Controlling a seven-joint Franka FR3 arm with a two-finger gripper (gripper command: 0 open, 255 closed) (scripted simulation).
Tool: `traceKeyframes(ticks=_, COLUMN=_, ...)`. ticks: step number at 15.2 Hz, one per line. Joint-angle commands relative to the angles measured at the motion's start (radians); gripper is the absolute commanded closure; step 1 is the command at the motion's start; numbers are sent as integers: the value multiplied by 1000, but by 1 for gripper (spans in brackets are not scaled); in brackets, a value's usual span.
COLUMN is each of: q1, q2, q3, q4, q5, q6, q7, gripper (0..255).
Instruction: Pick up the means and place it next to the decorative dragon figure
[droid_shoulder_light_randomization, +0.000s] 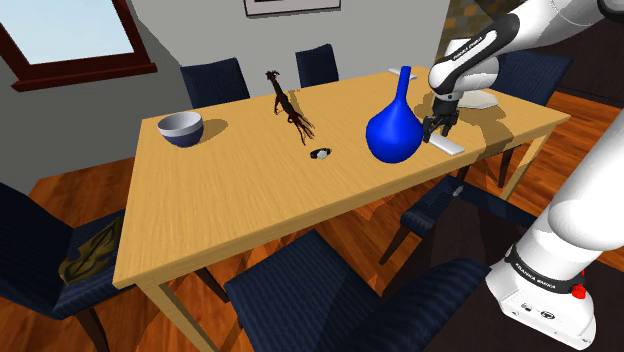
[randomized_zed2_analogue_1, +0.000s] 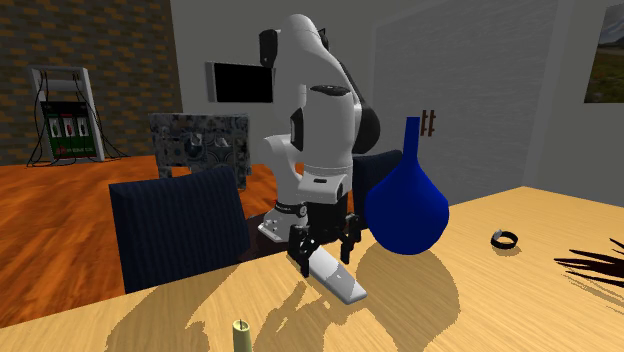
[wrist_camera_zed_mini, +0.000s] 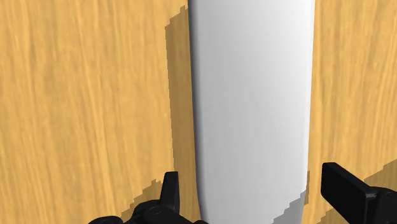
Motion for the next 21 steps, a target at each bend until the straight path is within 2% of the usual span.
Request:
traceKeyframes(ticks=1, q1=0, q2=0, q3=0, q4=0, q5=0, q6=0, q7=0, gripper=255)
traceKeyframes(ticks=10, q1=0, q2=0, q3=0, q4=0, q5=0, q6=0, q7=0, gripper=255)
traceKeyframes(ticks=21, q1=0, q2=-100, q3=6, q4=62, q5=-56, q6=-151, q7=41, gripper=255)
